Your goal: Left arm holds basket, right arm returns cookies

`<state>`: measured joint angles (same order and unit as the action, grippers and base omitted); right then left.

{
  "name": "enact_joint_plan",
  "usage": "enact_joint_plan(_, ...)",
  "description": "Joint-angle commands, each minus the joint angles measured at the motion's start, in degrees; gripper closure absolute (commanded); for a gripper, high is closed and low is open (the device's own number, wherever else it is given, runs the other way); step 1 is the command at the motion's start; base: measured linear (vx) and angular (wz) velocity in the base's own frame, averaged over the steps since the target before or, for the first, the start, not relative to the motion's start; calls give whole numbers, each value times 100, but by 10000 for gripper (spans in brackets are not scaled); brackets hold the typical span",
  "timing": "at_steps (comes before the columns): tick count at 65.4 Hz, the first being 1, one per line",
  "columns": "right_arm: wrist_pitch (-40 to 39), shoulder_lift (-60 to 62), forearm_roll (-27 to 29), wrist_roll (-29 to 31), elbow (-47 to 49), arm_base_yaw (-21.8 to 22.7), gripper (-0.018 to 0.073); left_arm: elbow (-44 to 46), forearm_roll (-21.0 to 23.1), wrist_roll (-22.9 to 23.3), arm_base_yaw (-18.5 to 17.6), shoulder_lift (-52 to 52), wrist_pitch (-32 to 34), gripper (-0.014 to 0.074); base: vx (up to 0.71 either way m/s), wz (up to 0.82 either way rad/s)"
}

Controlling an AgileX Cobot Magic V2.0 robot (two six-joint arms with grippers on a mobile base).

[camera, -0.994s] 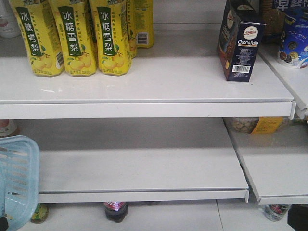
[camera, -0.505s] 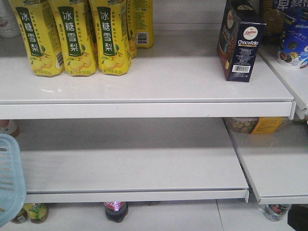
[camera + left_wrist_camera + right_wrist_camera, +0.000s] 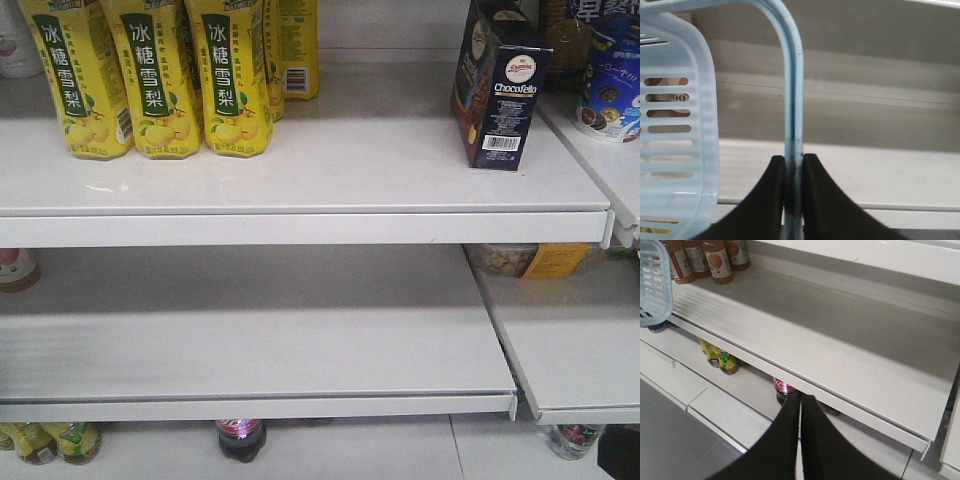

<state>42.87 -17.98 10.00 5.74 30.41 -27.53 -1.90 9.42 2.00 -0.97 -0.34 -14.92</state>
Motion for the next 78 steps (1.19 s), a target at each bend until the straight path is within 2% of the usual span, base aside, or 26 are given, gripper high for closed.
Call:
enact_joint_plan(1,-370,-47,56,62,143,28,563,180,-63,-92,125,-121,649,603,0,0)
enact_joint_plan(18,-370,-47,56,62,143,28,563,180,-63,-92,397,-121,639,603,0,0)
enact_joint_plan(78,-371,-47,64,62,143,28,563,180,-63,-92,396,-116,639,603,0,0)
